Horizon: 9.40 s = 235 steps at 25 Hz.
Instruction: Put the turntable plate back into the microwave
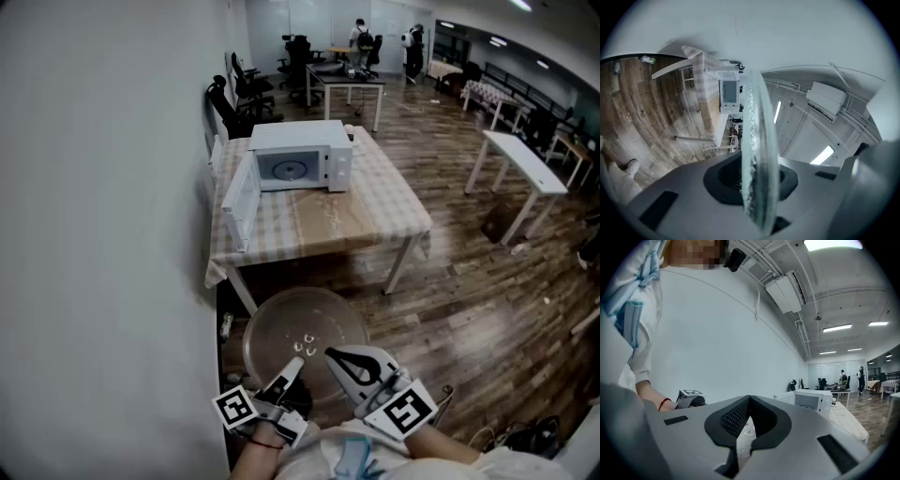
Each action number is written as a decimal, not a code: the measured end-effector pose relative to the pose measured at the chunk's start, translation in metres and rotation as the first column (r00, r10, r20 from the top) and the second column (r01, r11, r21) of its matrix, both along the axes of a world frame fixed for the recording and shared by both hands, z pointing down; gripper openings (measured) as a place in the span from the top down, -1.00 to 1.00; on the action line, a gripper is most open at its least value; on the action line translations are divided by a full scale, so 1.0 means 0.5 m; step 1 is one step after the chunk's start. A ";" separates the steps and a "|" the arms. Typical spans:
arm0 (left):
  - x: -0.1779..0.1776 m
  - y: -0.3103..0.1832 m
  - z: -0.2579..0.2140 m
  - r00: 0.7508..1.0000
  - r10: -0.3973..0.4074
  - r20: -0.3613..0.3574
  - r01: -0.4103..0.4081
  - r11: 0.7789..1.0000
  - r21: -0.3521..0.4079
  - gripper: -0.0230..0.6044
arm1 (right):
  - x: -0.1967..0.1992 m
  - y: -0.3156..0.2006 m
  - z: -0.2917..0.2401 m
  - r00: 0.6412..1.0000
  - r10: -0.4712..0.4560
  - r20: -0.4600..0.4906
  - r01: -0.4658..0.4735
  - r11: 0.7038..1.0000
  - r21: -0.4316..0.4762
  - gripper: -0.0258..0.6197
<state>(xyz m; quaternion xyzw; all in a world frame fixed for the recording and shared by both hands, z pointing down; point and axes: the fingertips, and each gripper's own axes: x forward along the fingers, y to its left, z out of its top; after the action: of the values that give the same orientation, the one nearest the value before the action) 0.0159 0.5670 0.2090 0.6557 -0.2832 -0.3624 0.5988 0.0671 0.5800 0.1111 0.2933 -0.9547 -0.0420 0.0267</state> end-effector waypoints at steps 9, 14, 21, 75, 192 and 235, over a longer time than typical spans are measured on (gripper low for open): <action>0.003 0.003 -0.003 1.000 0.006 -0.012 -0.006 1.000 0.000 0.77 | 0.000 0.005 0.001 1.000 -0.006 -0.010 0.006 1.000 0.003 0.83; 0.001 0.006 0.005 1.000 0.005 -0.011 -0.005 1.000 -0.004 0.77 | 0.000 0.005 0.006 1.000 -0.004 -0.016 0.004 1.000 -0.007 0.83; -0.006 -0.005 0.014 1.000 0.007 -0.010 -0.007 1.000 -0.009 0.77 | -0.023 0.006 0.007 0.998 -0.052 0.019 0.052 0.999 0.002 0.82; -0.001 -0.650 0.024 0.994 -0.113 0.010 0.113 0.993 -0.011 0.78 | 0.009 -0.627 0.081 0.995 -0.102 -0.011 0.101 0.989 -0.104 0.82; -0.183 -1.633 0.354 0.992 -0.110 0.059 0.115 0.989 -0.092 0.78 | -0.120 -1.477 0.465 0.982 0.187 0.031 -0.169 0.938 -0.302 0.54; -0.179 -1.644 0.342 0.999 -0.009 0.039 0.012 0.997 -0.071 0.77 | -0.129 -1.577 0.577 0.578 0.654 0.489 0.368 0.326 -0.871 0.76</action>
<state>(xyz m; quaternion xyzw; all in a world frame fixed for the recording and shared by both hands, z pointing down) -0.0735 -0.2547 0.3799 0.6392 -0.3108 -0.3426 0.6144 0.0023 -0.2082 0.3994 0.3033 -0.6546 0.6506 -0.2372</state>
